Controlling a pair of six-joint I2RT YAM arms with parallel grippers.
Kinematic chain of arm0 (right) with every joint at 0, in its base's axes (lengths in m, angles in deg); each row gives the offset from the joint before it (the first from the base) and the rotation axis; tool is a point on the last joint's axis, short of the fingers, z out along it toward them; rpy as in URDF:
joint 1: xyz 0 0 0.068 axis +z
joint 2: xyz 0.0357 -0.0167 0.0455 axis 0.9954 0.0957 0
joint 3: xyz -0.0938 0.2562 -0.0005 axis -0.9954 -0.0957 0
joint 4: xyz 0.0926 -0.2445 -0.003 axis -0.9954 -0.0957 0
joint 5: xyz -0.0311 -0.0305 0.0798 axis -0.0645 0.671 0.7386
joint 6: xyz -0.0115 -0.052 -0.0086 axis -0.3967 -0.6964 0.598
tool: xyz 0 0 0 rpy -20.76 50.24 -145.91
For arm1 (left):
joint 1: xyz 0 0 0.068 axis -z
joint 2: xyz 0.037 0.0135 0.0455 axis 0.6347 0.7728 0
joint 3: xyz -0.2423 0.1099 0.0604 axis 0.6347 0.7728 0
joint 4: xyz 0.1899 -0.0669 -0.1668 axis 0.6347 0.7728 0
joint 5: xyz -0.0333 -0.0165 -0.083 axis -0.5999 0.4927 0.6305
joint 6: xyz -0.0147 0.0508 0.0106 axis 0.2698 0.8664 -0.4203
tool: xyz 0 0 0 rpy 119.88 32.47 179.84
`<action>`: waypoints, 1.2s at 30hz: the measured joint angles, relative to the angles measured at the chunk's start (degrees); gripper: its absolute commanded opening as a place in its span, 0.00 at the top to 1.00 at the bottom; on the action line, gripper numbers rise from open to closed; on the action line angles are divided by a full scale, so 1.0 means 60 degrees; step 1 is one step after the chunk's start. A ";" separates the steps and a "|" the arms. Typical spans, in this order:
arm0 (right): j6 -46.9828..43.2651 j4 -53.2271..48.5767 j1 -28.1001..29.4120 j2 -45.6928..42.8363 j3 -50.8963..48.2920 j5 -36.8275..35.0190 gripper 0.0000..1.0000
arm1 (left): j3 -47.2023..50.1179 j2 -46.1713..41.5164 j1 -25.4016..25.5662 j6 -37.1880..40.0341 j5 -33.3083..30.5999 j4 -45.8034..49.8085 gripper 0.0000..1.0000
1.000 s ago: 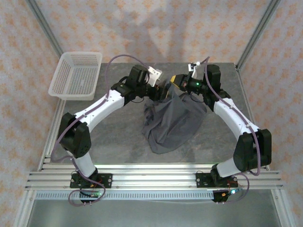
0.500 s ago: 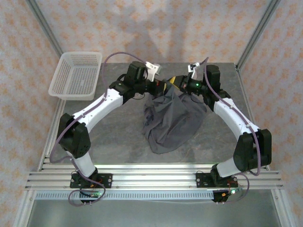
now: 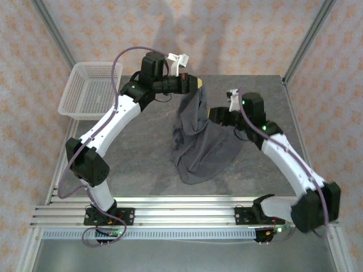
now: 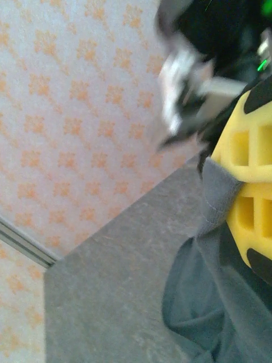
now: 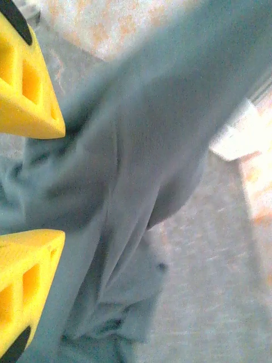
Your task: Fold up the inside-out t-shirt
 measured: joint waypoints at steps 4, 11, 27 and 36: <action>-0.0892 0.1359 0.1377 -0.0648 -0.0433 -0.1555 0.47 | -0.0036 0.0262 -0.0015 0.0025 -0.0004 0.0412 1.00; -0.1588 0.2280 0.1432 0.1279 -0.0142 -0.3603 0.58 | -0.0328 0.0361 -0.0015 0.0171 -0.0033 0.0980 1.00; -0.0521 0.1756 0.0561 0.2076 0.0590 -0.0557 1.00 | -0.0659 0.0361 -0.0124 0.1464 -0.1341 0.2776 1.00; 0.3639 0.4291 -0.0310 0.2171 0.0623 0.4240 1.00 | 0.0630 0.0594 -0.0980 0.1891 -0.2841 0.2852 0.76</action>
